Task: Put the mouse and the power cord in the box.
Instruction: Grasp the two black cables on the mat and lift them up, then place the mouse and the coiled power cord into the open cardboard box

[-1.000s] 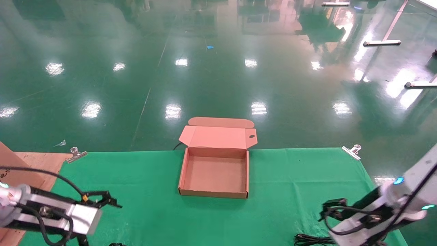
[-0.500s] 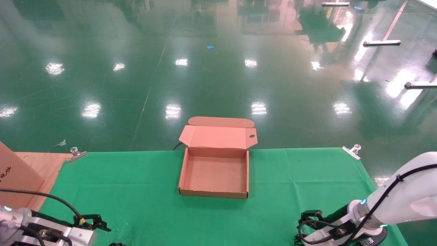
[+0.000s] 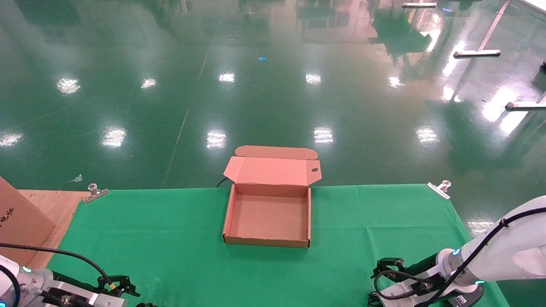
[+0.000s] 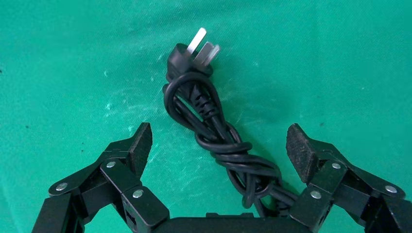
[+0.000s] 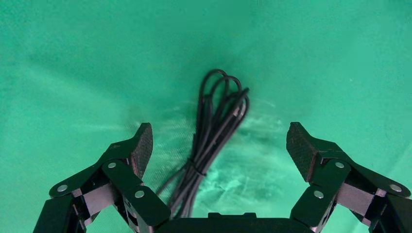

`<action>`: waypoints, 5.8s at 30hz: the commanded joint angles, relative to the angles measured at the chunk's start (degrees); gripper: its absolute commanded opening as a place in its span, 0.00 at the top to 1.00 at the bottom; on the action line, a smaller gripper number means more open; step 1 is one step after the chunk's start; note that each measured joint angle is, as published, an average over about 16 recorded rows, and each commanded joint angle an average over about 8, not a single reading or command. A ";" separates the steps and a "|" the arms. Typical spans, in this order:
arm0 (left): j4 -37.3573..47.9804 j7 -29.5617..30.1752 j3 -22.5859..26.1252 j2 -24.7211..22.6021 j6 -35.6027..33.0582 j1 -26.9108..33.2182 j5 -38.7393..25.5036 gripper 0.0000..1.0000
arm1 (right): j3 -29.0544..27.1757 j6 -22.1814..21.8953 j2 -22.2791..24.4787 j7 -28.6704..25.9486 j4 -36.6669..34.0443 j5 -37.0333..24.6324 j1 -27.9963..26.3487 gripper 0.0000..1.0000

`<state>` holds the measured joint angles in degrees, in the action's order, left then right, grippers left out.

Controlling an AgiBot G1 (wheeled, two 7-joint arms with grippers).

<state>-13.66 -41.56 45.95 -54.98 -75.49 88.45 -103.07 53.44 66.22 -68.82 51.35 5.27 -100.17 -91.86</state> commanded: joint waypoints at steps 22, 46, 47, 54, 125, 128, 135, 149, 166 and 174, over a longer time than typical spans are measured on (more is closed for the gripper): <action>6.04 -1.99 0.29 -1.06 1.76 1.37 -0.67 1.00 | -0.08 -2.05 0.19 4.18 -4.30 0.03 -0.75 1.00; 9.35 -3.17 1.27 -1.84 4.58 0.66 -2.22 1.00 | -0.36 -4.16 0.37 4.66 -5.20 0.40 -0.13 1.00; 9.45 -3.29 1.28 -1.92 4.67 0.61 -2.24 1.00 | -0.40 -3.83 0.48 4.68 -5.22 0.45 -0.23 1.00; 9.77 -4.06 0.95 -1.80 4.93 1.74 -1.79 1.00 | -0.96 0.43 1.71 4.81 -5.35 1.25 -1.80 1.00; -4.26 -28.46 -11.06 -23.73 41.36 1.48 22.29 1.00 | -7.32 8.37 -3.88 -1.05 -4.14 10.57 -28.65 1.00; -7.58 -27.58 -8.09 -23.83 45.02 -2.01 23.72 1.00 | -7.35 9.36 -3.30 -0.54 -4.43 10.61 -28.28 1.00; -12.23 -24.47 0.63 -23.80 53.18 -5.61 26.04 1.00 | -7.16 9.44 -2.16 0.54 -4.87 10.35 -27.61 1.00; -14.13 -20.32 14.34 -23.54 58.12 -7.79 30.46 0.22 | -6.90 7.35 -1.43 1.47 -5.46 9.97 -25.59 1.00; -14.43 -18.80 22.17 -23.38 60.54 -6.38 35.79 0.00 | -6.90 8.20 -1.24 1.23 -5.46 9.96 -25.31 1.00; -11.93 -17.81 21.00 -21.56 49.77 -1.92 42.05 0.00 | -7.23 8.61 -3.29 0.12 -5.15 10.45 -25.50 1.00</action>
<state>-26.29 -60.86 66.24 -75.35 -26.04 86.06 -60.88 46.19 74.32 -72.42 51.43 0.16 -89.70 -117.27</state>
